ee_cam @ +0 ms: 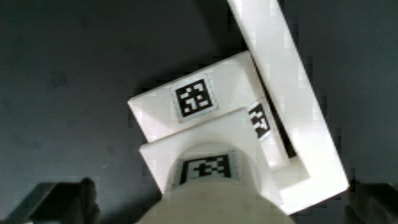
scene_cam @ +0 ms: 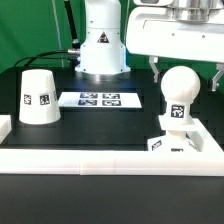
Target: Assemble lamp
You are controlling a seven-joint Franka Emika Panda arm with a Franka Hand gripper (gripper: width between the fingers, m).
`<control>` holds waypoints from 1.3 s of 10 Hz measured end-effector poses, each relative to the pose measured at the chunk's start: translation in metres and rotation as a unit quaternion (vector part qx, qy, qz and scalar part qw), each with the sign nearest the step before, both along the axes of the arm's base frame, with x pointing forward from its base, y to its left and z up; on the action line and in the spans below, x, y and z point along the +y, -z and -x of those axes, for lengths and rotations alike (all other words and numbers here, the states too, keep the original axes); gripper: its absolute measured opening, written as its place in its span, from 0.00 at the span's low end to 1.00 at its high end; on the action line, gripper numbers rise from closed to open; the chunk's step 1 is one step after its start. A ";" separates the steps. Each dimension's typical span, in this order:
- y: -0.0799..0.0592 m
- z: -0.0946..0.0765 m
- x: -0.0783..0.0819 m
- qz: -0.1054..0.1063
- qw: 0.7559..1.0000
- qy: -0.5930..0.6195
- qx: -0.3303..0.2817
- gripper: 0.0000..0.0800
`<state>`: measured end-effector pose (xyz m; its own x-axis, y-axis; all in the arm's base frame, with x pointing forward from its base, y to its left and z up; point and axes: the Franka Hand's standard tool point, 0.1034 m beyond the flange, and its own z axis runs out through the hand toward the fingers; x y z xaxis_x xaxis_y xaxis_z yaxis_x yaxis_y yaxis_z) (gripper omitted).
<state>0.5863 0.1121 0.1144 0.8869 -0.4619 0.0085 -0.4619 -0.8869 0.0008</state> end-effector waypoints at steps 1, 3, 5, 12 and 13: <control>0.000 0.000 0.000 0.000 1.000 0.000 0.000 0.87; 0.001 0.008 0.004 -0.002 0.999 -0.031 -0.011 0.87; -0.001 0.029 -0.004 -0.006 0.996 -0.082 -0.015 0.87; -0.004 0.049 -0.128 0.007 0.994 -0.105 -0.030 0.87; 0.001 0.060 -0.141 0.007 0.995 -0.098 -0.027 0.87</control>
Offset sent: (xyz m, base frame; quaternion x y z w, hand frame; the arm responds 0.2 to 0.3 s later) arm -0.0475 0.0014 0.0058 0.0266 -0.0009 -0.1093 0.9937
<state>0.5260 -0.0288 0.1133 0.9579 -0.2801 0.0637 -0.2803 -0.9599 -0.0061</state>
